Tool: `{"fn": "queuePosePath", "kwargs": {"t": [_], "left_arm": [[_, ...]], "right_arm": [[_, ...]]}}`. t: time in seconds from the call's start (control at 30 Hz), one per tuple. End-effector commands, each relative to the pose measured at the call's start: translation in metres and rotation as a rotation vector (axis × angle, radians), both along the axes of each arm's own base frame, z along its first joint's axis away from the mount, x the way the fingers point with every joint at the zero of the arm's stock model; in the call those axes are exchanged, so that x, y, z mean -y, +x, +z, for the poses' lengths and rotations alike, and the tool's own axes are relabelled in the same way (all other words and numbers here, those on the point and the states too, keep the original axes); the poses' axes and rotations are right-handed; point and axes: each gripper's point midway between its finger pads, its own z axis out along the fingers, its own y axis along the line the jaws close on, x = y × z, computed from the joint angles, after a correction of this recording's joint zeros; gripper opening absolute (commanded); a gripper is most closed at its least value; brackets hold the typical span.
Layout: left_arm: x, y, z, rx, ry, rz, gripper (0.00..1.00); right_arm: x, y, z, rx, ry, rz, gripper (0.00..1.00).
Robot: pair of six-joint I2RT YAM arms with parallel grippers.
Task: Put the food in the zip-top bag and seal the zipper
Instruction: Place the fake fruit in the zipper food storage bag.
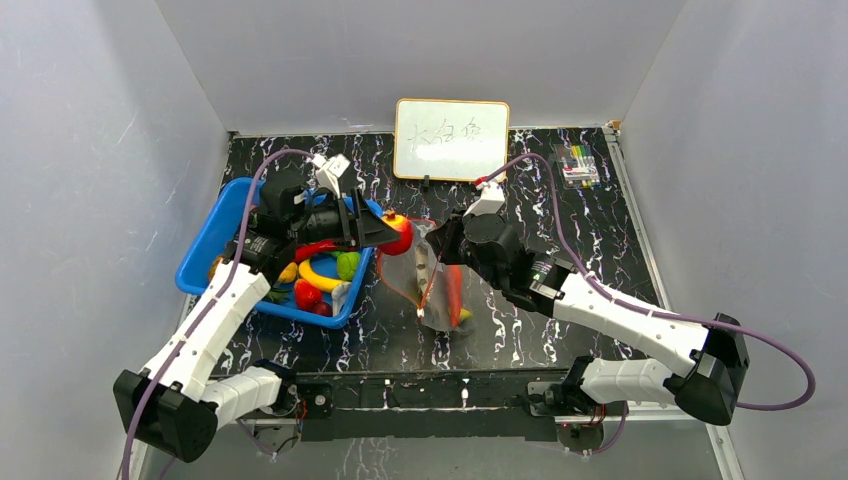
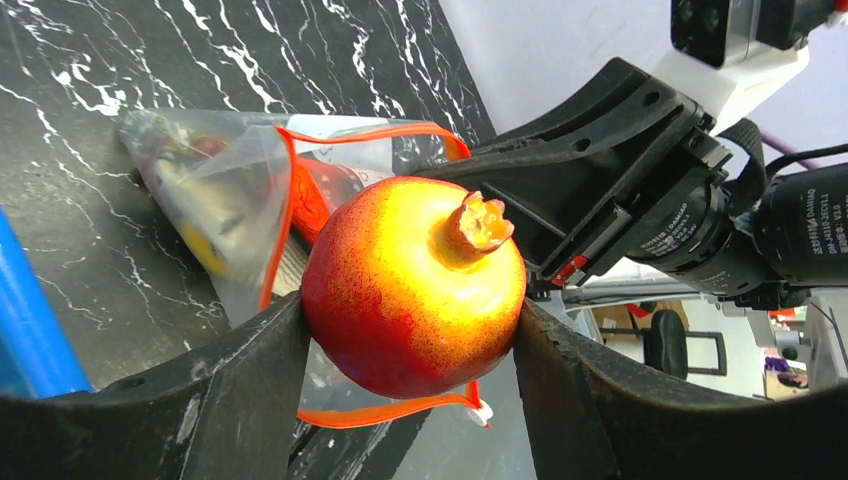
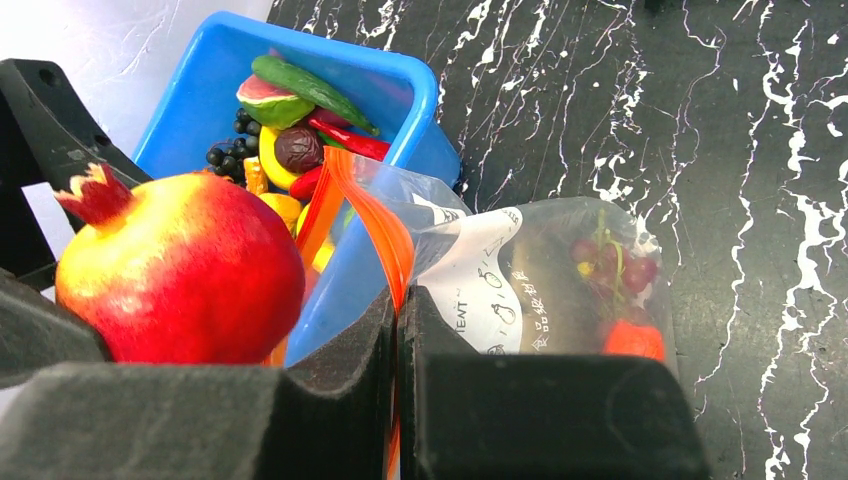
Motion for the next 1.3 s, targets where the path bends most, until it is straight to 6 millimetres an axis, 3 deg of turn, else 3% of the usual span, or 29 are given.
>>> {"fn": "queuePosePath", "kwargs": {"t": [0.0,0.17,0.33,0.67,1.07,1.27], "left_arm": [[0.014,-0.014,0.008,0.016,-0.001,-0.080,0.40],[0.017,-0.016,-0.001,-0.012,0.019,-0.096,0.46],[0.018,-0.016,-0.005,-0.015,0.030,-0.090,0.58],[0.015,-0.015,-0.002,0.025,0.047,-0.068,0.76],[0.013,-0.015,0.005,0.046,0.045,-0.056,0.79],[0.002,-0.009,0.006,0.076,0.109,0.011,0.77]], "right_arm": [[-0.005,0.006,0.034,0.058,0.087,-0.015,0.00],[-0.006,0.005,0.037,0.058,0.100,-0.008,0.00],[-0.004,0.005,0.039,0.060,0.101,-0.013,0.00],[-0.005,0.004,0.042,0.061,0.109,-0.010,0.00],[-0.006,0.002,0.047,0.064,0.118,0.000,0.00],[-0.003,0.002,0.051,0.068,0.115,-0.006,0.00]]}}
